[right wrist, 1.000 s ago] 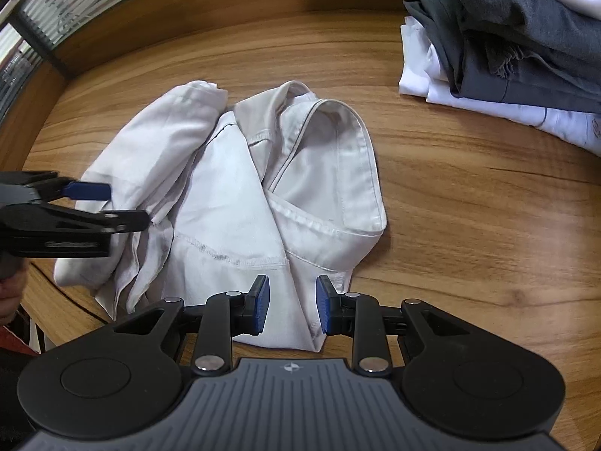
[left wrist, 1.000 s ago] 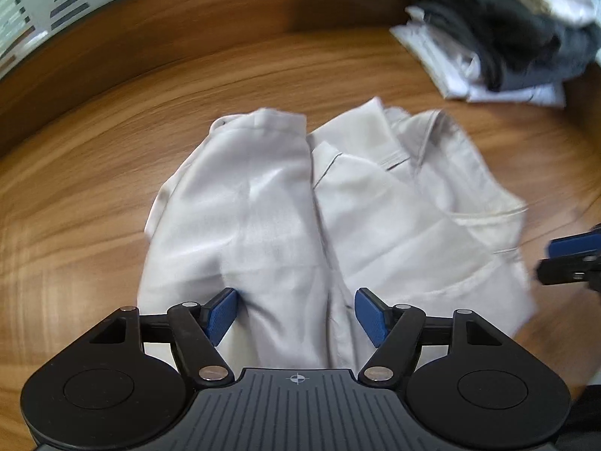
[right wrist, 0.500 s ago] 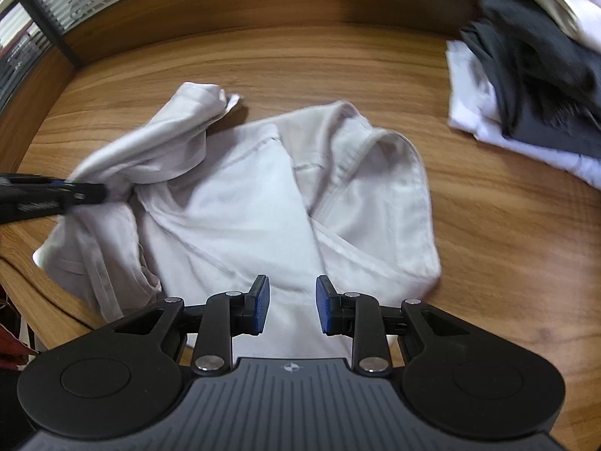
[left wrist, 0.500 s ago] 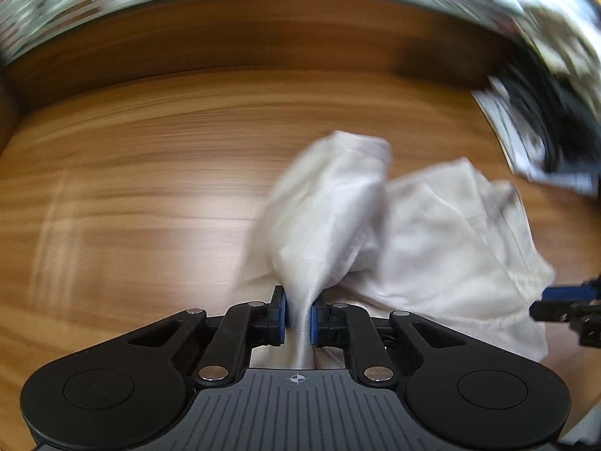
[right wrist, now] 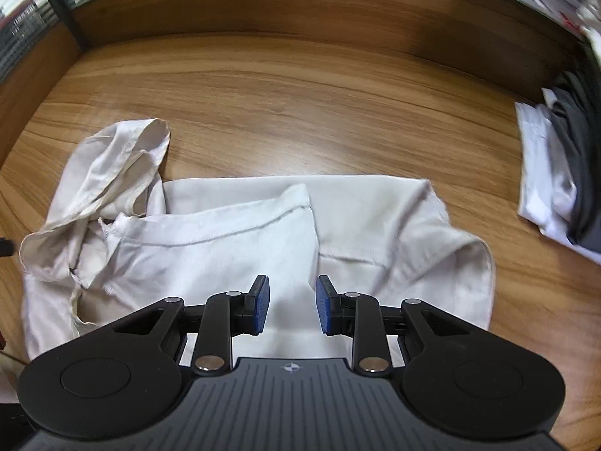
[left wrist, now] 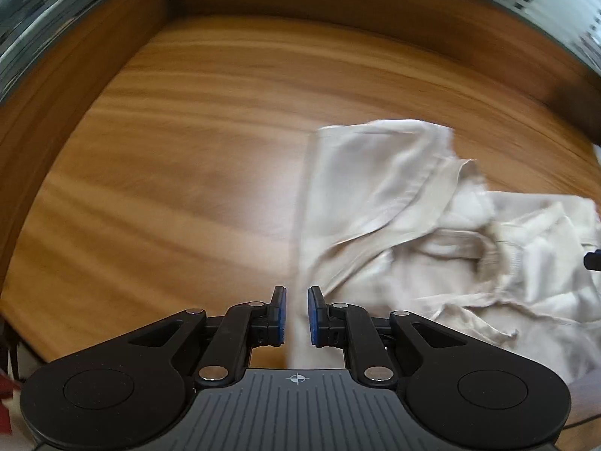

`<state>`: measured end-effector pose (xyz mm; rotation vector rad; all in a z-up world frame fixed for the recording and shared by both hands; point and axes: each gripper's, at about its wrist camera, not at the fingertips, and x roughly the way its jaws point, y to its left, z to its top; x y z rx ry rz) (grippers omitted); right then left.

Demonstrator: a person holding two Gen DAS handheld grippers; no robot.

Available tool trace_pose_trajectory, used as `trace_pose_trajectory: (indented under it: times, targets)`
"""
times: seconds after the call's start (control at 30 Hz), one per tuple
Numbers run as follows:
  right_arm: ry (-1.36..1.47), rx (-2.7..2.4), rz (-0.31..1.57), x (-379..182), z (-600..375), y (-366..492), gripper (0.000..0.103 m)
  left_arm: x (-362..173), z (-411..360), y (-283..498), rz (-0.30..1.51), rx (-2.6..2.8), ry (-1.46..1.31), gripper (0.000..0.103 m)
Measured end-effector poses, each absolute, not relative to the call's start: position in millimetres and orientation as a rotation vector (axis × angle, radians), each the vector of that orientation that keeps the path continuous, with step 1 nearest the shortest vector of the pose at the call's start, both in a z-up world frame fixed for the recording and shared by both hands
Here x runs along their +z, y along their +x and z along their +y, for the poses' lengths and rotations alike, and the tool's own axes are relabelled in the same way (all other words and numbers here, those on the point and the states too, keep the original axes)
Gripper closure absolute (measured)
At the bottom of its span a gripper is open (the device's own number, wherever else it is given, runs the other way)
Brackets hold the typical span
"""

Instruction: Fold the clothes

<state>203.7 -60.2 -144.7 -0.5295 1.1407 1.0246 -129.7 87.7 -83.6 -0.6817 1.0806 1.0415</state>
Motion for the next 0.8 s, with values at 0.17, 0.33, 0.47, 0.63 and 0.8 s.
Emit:
trace_pose_trajectory:
  times: [0.17, 0.33, 0.47, 0.63, 0.8]
  targets:
    - [-0.572, 1.019, 1.143, -159.4, -30.7, 203.8, 0.065, -79.7, 88.5, -166.4, 1.07, 1.097, -0.722, 0.089]
    - [-0.582, 0.998, 1.161, -168.7, -15.0, 205.1, 0.073, -75.2, 85.8, -179.9, 1.052, 1.067, -0.735, 0.087]
    - [-0.557, 0.987, 1.174, -166.2, -24.4, 202.3, 0.102, -72.4, 87.6, -175.5, 1.047, 0.998, -0.713, 0.068]
    - [-0.476, 0.978, 1.144, -136.2, -60.3, 182.4, 0.103, -71.6, 95.8, -163.2, 1.06, 0.884, -0.671, 0.054]
    - [-0.383, 0.924, 1.133, -101.4, -117.6, 150.5, 0.103, -75.3, 102.3, -135.8, 1.082, 0.753, -0.629, 0.045]
